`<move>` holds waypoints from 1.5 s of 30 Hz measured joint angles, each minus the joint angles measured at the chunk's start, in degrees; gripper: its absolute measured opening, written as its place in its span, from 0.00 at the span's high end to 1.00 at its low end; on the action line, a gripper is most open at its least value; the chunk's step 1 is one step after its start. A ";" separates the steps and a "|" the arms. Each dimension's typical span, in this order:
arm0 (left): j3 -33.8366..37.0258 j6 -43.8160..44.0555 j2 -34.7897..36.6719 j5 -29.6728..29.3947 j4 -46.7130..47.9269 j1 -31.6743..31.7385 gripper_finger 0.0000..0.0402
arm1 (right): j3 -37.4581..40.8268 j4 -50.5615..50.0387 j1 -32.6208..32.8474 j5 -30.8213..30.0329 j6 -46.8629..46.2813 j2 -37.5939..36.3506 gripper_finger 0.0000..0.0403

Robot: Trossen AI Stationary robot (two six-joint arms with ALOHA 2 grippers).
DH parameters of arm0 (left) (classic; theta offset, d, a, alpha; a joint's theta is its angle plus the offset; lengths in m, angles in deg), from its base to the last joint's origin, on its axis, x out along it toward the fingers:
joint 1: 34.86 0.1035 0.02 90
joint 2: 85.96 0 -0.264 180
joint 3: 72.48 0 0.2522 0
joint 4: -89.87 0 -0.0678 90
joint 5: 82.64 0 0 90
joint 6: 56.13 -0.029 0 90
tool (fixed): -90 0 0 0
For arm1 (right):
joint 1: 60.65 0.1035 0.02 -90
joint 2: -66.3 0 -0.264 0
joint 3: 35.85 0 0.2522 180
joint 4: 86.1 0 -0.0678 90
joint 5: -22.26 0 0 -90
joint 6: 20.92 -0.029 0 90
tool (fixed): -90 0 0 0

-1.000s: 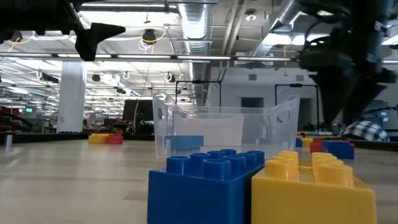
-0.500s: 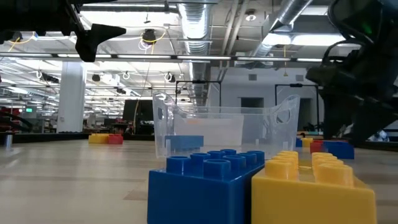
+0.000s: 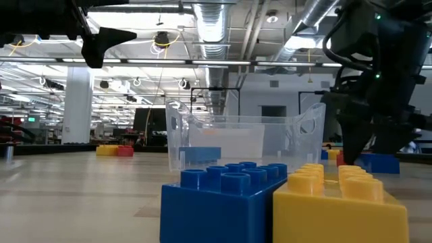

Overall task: Sort & place blocks by color
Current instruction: Put the blue game piece into the transparent bin

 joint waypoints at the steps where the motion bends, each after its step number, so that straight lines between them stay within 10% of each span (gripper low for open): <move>1: 0.00 0.01 -0.01 0.00 0.13 0.00 0.23 | -0.21 -0.25 0.00 0.13 1.05 0.33 0.29; 20: 0.00 0.39 0.00 -0.17 0.00 0.00 0.23 | -3.43 -4.30 4.00 3.49 6.74 -5.46 0.98; 35: 0.00 0.39 -0.01 -0.21 0.00 0.00 0.23 | -10.72 1.57 9.14 1.25 24.21 -9.14 0.57; 45: 0.00 0.64 -0.01 -0.20 0.22 0.00 0.23 | -18.98 21.99 17.24 -3.29 38.99 -2.68 0.52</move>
